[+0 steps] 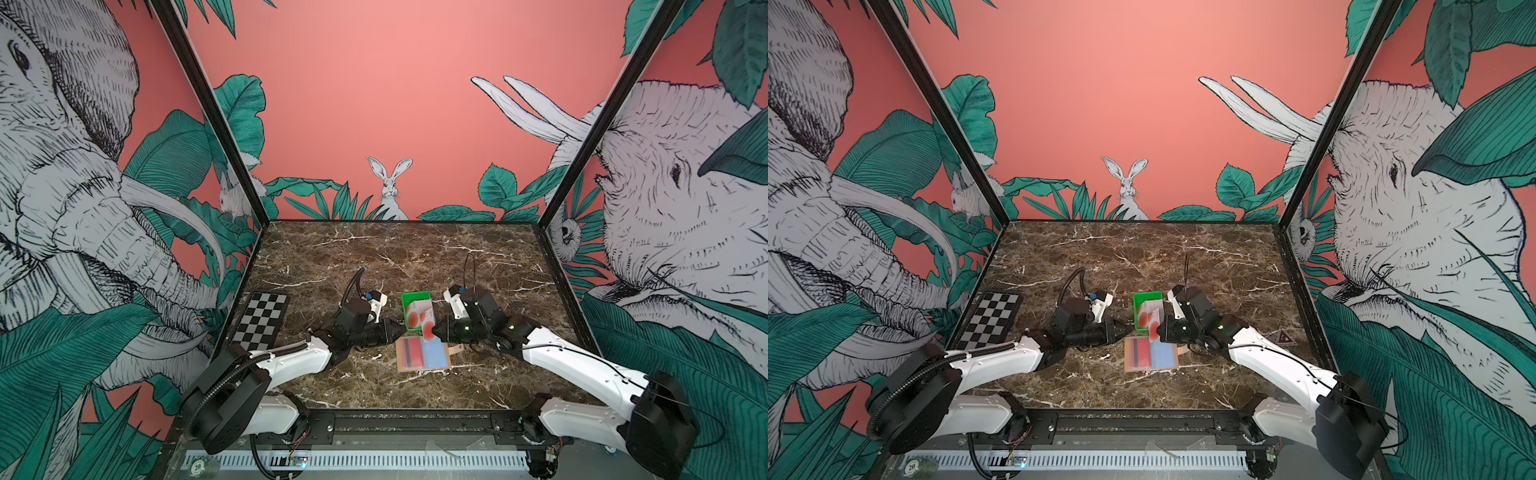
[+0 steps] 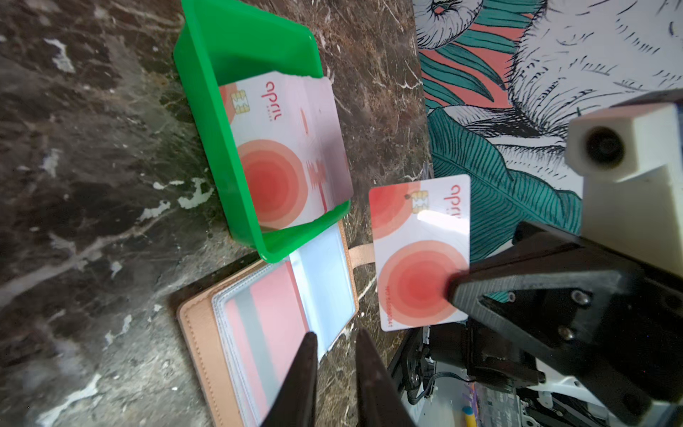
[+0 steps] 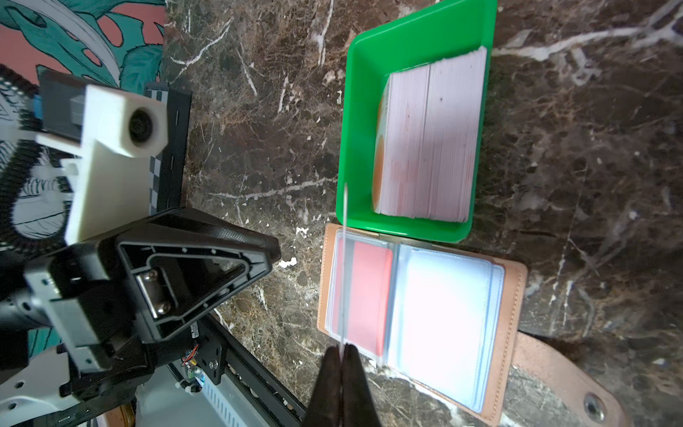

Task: Insert credit cards into a card holder
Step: Pick up the credit card from the storage box.

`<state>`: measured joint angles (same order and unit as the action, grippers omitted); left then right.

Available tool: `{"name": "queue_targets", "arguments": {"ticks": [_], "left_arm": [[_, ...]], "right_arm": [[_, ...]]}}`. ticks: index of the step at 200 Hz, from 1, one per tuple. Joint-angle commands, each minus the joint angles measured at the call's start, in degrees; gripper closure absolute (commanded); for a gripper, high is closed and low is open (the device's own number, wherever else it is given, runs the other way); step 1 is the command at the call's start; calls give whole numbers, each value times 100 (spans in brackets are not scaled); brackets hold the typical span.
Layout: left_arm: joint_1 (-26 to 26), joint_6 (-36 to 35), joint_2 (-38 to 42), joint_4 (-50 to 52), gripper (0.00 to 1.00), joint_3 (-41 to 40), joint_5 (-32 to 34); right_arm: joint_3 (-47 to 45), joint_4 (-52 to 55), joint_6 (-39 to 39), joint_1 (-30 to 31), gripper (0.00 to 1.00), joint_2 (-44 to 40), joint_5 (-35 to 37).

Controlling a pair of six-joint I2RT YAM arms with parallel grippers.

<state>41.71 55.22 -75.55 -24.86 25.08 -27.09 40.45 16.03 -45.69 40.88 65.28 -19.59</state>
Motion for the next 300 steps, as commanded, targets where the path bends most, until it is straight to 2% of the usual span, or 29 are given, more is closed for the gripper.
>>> {"name": "queue_targets", "arguments": {"ticks": [1, 45, 90, 105, 128, 150, 220, 300], "left_arm": [[32, 481, -106, -1247, 79, -259, -242], [312, 578, -309, -1782, 77, -461, -254], [863, 730, -602, -2280, 77, -633, 119], [917, 992, -821, -2952, 75, -826, 152], [921, 1559, -1401, -4574, 73, -1129, 127], [968, 1859, -1968, -5533, 72, -1172, 86], [1058, 1839, -2043, -5541, 66, -1049, 63], [1059, 1991, -1966, -5545, 65, -887, -121]], "right_arm": [[-233, -282, -208, 6, 100, -290, -86], [-837, -533, -515, -1, 100, -889, -183], [-1319, -767, -742, -2, 100, -1295, -472], [-1500, -960, -916, 2, 100, -1485, -553], [-1737, -1318, -1221, -6, 100, -1724, -697], [-1802, -1363, -1325, -1, 100, -1883, -797], [-1850, -1144, -1420, -2, 100, -2063, -612], [-2077, -2095, -1755, -6, 100, -1827, -963]]}}
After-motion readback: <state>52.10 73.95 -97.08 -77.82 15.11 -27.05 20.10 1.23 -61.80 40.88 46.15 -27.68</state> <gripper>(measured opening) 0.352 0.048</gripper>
